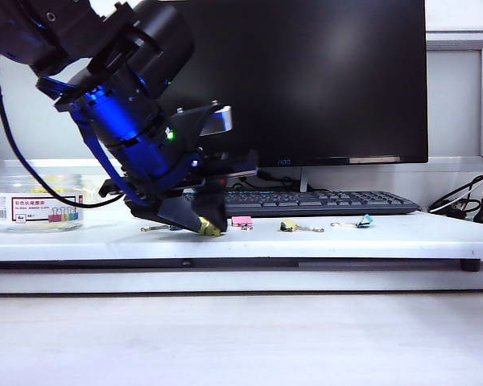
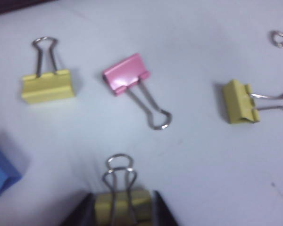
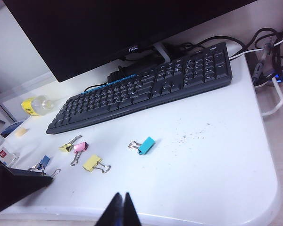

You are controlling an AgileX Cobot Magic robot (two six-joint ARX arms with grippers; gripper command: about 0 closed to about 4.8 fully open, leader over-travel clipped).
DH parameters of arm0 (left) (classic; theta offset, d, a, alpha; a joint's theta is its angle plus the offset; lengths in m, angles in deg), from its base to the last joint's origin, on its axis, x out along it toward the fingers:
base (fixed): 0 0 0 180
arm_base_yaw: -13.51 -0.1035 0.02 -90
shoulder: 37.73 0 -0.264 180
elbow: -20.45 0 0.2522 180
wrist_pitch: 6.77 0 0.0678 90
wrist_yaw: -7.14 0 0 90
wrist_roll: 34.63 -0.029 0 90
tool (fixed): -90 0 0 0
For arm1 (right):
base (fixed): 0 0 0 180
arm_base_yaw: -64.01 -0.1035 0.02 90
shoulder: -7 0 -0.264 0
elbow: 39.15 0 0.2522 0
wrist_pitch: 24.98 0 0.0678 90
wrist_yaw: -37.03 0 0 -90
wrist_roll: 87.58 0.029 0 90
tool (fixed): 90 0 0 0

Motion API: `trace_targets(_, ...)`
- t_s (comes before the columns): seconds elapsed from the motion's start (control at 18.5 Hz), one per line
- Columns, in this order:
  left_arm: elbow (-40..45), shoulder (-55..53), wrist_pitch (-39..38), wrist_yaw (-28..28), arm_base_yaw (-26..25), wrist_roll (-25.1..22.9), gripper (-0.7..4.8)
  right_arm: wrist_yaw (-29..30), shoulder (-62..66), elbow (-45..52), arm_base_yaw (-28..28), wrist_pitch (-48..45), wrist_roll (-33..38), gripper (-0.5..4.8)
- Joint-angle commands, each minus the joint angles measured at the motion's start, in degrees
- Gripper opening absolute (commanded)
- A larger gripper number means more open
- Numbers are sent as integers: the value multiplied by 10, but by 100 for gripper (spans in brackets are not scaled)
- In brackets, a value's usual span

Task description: Pick up the clips with the largest number of clips of the same color on the table and place them in a round transparent plastic box.

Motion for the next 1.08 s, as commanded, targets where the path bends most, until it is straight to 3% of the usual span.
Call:
trace_targets(0.05,1,-3,-26,6,2,0,206,2,-1,2,0,-10,1,-1)
trace_targets(0.27,1,-3,-22,6,2,0,204,2,-1,2,0,-10,1,-1)
trace_targets(0.38,1,-3,-22,6,2,0,170,2,-1,2,0,-10,1,-1)
trace_targets(0.7,-10,-3,-17,6,2,-2,170,2,-1,2,0,-10,1,-1)
trace_targets(1.08,-107,-2,-105,4,2,-32,169,2,-1,2,0,-10,1,-1)
